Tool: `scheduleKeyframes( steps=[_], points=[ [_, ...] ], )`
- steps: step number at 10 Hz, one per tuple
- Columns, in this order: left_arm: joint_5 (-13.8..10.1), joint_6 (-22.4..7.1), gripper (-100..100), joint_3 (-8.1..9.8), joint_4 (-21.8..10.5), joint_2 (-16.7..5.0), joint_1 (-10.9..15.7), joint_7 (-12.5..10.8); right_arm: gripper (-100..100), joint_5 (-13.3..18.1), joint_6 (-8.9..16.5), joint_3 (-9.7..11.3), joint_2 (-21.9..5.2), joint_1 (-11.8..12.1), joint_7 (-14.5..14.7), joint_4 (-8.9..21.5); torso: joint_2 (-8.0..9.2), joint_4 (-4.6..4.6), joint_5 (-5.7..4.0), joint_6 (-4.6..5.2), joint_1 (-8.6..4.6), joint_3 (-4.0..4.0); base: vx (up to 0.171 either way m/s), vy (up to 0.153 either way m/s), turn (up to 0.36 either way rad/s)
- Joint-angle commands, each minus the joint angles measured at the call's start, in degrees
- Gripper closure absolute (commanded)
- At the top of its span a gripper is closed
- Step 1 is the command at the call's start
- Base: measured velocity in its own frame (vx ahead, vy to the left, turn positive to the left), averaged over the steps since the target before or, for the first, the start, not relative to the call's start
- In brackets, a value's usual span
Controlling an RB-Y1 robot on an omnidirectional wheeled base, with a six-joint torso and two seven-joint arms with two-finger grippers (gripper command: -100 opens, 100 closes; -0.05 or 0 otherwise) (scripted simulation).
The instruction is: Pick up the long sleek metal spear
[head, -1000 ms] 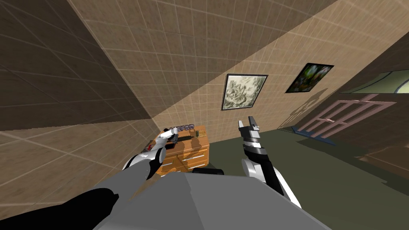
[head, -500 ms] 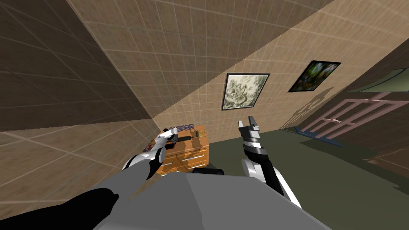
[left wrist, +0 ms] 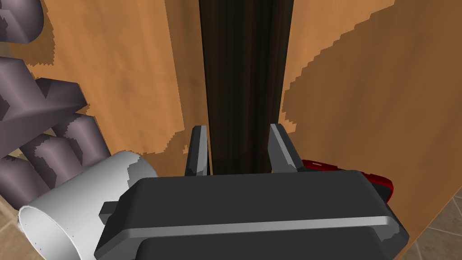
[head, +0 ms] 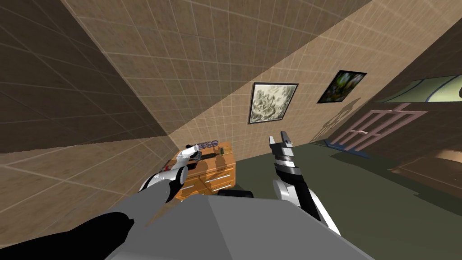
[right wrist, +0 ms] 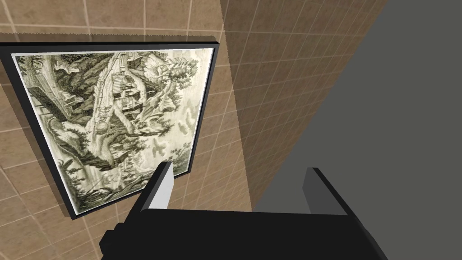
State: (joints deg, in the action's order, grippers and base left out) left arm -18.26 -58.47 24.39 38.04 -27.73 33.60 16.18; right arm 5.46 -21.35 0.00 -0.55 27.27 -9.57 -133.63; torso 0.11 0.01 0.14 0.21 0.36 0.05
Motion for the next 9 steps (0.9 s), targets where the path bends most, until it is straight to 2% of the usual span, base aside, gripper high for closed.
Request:
scheduleKeyframes(
  steps=[1, 2, 3, 4, 5, 6, 7, 8, 9],
  points=[
    [0.3, 0.0, 100, -0.86, 0.1, 0.2, 0.4, -2.5, 0, 0.0, 0.0, 0.0, 0.0, 0.0, 0.0, 0.0, 0.00, 0.00, 0.00, 0.00, 0.00, 0.00, -0.064, 0.107, -0.113],
    [0.7, -0.2, 100, -2.22, 0.3, 0.4, 0.8, -4.3, 0, 0.0, 0.0, 0.0, 0.0, 0.0, 0.0, 0.0, 0.01, -0.01, 0.00, -0.12, 0.04, 0.00, -0.072, 0.105, -0.103],
    [0.7, -0.2, 100, -2.22, 0.3, 0.4, 0.8, -5.2, 0, 0.0, 0.0, 0.0, 0.0, 0.0, 0.0, 0.0, 0.04, 0.00, 0.00, -0.10, 0.06, 0.02, -0.063, 0.072, -0.068],
    [1.2, -0.4, 100, -3.58, 0.5, 0.6, 1.2, -7.2, 0, 0.0, 0.0, 0.0, 0.0, 0.0, 0.0, 0.0, 0.03, 0.00, -0.02, -0.14, -0.04, 0.02, -0.079, 0.066, -0.111],
    [1.2, -0.4, 100, -3.58, 0.5, 0.6, 1.2, -8.0, 0, 0.0, 0.0, 0.0, 0.0, 0.0, 0.0, 0.0, 0.08, 0.01, -0.03, -0.09, -0.09, 0.04, -0.066, 0.056, -0.087],
    [1.6, -0.6, 100, -4.94, 0.8, 0.8, 1.7, -10.0, 0, 0.0, 0.0, 0.0, 0.0, 0.0, 0.0, 0.0, 0.05, 0.02, -0.05, -0.14, -0.14, 0.04, -0.072, 0.083, -0.133],
    [1.6, -0.6, 100, -4.94, 0.8, 0.8, 1.7, -10.7, 0, 0.0, 0.0, 0.0, 0.0, 0.0, 0.0, 0.0, 0.06, 0.04, -0.05, -0.08, -0.08, 0.05, -0.061, 0.076, -0.084],
    [2.1, -0.8, 100, -6.30, 1.0, 1.0, 2.1, -12.9, 0, 0.0, 0.0, 0.0, 0.0, 0.0, 0.0, 0.0, 0.04, 0.04, -0.06, -0.17, -0.09, 0.05, -0.060, 0.080, -0.117],
    [2.1, -0.8, 100, -6.30, 1.0, 1.0, 2.1, -13.5, 0, 0.0, 0.0, 0.0, 0.0, 0.0, 0.0, 0.0, 0.04, 0.05, -0.06, -0.11, -0.08, 0.05, -0.057, 0.064, -0.074]
  ],
)
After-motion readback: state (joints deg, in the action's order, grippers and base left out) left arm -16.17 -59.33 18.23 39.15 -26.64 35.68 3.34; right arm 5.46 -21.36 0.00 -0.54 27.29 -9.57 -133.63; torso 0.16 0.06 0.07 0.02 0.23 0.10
